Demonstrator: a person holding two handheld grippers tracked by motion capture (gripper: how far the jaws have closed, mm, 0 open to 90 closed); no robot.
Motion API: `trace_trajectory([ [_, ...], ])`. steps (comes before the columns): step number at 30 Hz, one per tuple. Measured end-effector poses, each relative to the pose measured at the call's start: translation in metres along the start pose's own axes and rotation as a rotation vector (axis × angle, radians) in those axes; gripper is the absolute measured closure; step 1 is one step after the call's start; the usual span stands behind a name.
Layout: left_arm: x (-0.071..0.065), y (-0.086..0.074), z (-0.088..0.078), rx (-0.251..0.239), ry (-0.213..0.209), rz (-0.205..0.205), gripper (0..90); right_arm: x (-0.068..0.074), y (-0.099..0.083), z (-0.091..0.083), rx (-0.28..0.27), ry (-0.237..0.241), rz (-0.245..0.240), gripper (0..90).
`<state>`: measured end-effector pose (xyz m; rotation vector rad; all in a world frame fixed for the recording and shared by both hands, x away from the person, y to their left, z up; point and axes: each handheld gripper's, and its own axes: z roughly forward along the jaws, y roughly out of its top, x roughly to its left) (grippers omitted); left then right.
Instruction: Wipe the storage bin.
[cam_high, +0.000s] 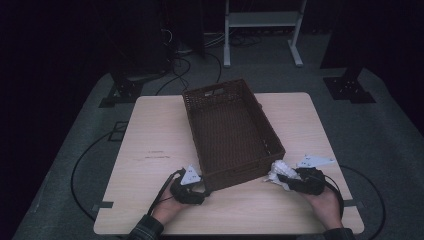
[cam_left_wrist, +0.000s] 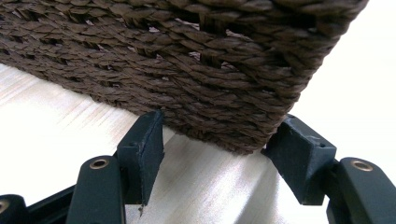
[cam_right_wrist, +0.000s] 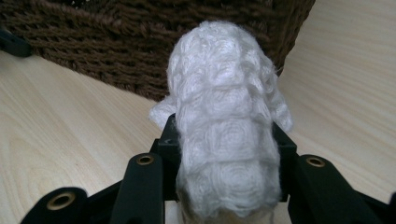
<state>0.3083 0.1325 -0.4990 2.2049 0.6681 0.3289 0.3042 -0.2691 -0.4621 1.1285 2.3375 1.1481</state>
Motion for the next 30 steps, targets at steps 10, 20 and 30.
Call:
trace_trajectory([
  [10,0.0,0.0,0.0,0.0,0.0,0.002,36.3,0.005,0.009,-0.014,-0.066,-0.01,-0.023,59.5],
  [20,0.0,0.0,0.0,0.0,0.0,0.002,36.3,0.008,0.018,-0.032,-0.143,-0.023,-0.036,59.5],
  [30,0.0,0.0,0.0,-0.001,0.001,0.002,36.3,0.013,0.021,-0.033,-0.167,-0.009,-0.045,59.5],
])
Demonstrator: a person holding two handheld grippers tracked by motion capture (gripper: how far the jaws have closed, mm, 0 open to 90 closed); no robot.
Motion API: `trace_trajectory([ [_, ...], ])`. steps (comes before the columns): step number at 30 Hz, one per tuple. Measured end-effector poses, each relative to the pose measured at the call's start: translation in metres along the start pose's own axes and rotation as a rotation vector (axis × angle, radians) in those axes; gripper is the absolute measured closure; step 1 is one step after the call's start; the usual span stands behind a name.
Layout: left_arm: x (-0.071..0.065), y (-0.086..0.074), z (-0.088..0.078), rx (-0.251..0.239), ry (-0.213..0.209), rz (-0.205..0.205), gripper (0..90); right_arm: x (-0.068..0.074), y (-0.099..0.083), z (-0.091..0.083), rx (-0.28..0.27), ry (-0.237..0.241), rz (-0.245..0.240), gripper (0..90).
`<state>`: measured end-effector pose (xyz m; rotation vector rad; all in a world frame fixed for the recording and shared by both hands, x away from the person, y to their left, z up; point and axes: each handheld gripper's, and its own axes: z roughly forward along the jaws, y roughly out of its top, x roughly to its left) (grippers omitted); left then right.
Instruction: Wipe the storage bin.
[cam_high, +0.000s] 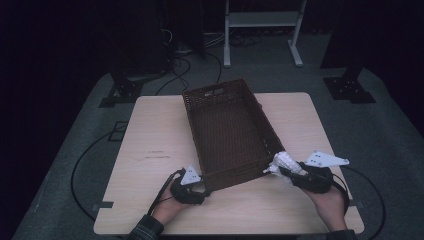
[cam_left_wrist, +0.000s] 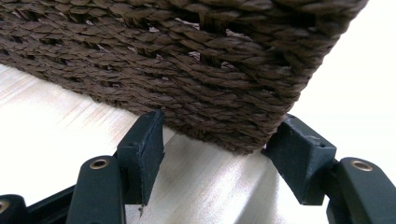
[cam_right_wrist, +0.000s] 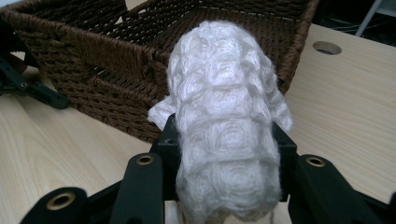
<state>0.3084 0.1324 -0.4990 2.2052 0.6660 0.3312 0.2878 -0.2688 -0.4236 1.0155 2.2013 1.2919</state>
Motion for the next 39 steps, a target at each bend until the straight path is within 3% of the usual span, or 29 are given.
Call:
trace_trajectory([
  [23,0.0,0.0,0.0,0.0,0.0,0.001,36.3,-0.001,-0.02,0.035,0.136,0.04,0.006,59.6],
  [34,0.0,0.0,0.0,-0.001,0.001,0.001,36.3,0.002,-0.032,0.055,0.235,0.06,-0.008,59.6],
  [39,0.0,0.0,0.0,-0.001,0.001,0.001,36.3,0.003,-0.032,0.056,0.236,0.061,-0.008,59.6],
])
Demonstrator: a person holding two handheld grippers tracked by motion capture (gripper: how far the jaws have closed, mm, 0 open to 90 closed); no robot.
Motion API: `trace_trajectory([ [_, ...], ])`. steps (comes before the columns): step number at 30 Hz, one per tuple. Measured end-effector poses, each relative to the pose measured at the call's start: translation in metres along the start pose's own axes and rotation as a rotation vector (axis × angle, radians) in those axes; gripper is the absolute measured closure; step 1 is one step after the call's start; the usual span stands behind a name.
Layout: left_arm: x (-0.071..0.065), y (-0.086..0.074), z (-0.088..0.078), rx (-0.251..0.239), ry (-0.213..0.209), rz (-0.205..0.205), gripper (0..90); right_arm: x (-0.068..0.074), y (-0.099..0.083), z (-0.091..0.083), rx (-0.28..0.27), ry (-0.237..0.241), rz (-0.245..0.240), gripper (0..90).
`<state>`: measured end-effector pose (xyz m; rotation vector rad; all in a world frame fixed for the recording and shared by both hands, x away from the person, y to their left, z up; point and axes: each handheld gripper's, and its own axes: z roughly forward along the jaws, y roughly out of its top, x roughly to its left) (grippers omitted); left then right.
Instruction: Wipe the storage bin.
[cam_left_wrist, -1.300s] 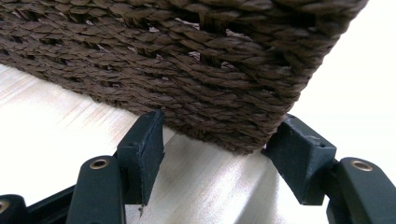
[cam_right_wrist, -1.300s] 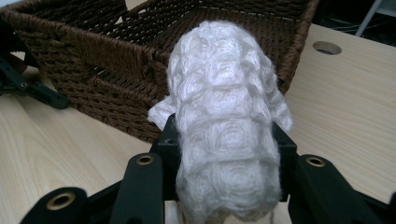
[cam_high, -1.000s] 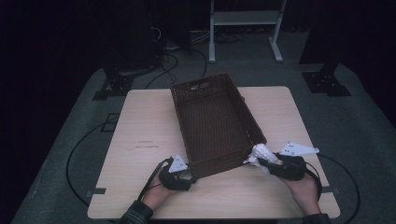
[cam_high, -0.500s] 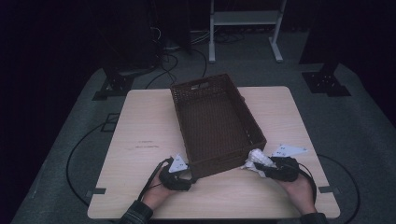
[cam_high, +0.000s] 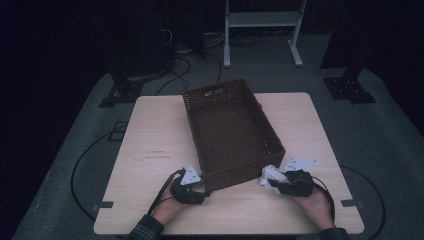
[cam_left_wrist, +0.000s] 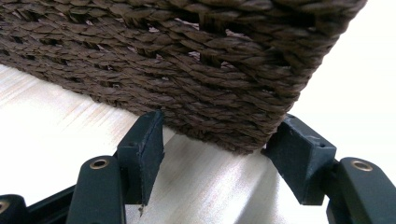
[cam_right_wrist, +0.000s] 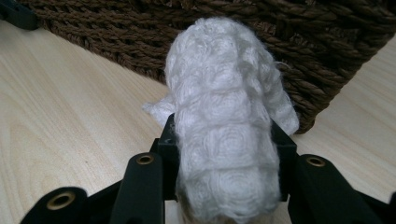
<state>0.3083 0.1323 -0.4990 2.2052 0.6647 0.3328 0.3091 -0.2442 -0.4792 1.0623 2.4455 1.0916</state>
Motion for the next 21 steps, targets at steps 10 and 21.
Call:
trace_trajectory([
  [10,0.001,0.0,0.0,0.002,-0.004,-0.002,36.5,0.002,0.003,-0.006,-0.015,-0.002,0.0,59.6],
  [21,0.0,0.0,0.0,0.0,0.0,0.002,36.2,0.007,0.013,-0.02,-0.073,-0.011,-0.014,59.6],
])
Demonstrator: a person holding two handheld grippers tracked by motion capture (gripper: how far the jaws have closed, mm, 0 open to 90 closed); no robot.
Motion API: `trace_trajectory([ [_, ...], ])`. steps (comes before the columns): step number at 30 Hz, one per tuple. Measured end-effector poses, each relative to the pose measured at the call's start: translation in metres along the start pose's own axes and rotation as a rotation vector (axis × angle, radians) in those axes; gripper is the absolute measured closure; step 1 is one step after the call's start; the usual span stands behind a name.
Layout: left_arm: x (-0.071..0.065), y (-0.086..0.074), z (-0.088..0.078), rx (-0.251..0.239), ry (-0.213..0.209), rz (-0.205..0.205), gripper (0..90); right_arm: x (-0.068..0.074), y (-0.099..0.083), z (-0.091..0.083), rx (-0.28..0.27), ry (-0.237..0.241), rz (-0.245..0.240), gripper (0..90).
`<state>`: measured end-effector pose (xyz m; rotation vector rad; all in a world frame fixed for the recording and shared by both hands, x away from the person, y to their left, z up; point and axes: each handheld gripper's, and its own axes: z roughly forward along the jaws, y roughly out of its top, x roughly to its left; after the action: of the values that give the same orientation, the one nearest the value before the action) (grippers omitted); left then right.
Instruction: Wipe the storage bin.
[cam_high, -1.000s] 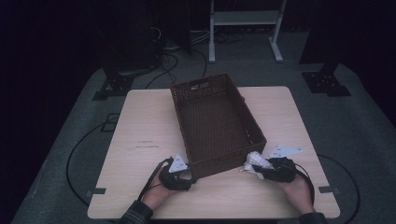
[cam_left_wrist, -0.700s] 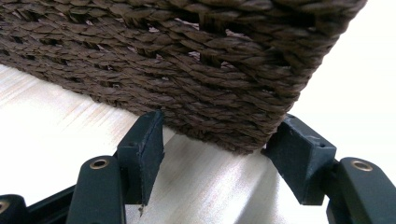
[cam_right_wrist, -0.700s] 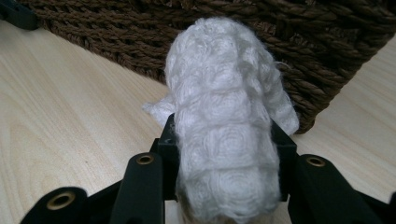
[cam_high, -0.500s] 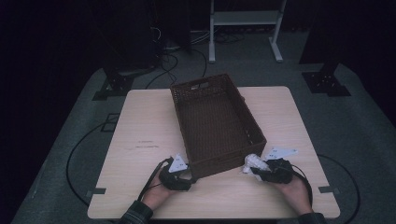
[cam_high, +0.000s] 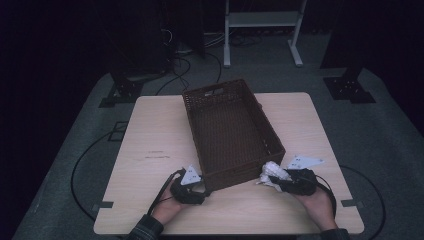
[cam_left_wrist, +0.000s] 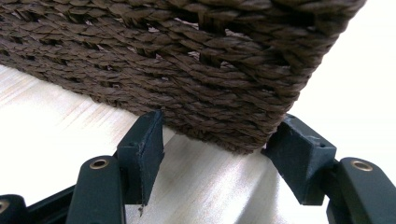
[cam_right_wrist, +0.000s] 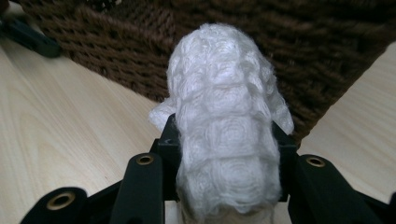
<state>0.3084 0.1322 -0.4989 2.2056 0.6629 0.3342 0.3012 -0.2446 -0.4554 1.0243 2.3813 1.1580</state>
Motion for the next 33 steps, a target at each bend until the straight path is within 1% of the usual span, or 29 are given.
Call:
trace_trajectory([
  [7,0.0,0.0,0.0,0.001,-0.001,-0.003,36.3,0.004,0.01,-0.013,-0.061,-0.007,-0.014,59.6],
  [19,0.0,0.0,0.0,0.002,-0.002,-0.004,36.3,0.012,0.023,-0.032,-0.149,-0.015,-0.045,59.6],
  [22,0.0,0.0,0.0,0.002,-0.002,-0.004,36.3,0.013,0.024,-0.032,-0.151,-0.011,-0.048,59.6],
  [33,0.0,0.0,0.0,0.002,-0.002,-0.005,36.3,0.012,0.019,-0.02,-0.125,0.009,-0.042,59.7],
])
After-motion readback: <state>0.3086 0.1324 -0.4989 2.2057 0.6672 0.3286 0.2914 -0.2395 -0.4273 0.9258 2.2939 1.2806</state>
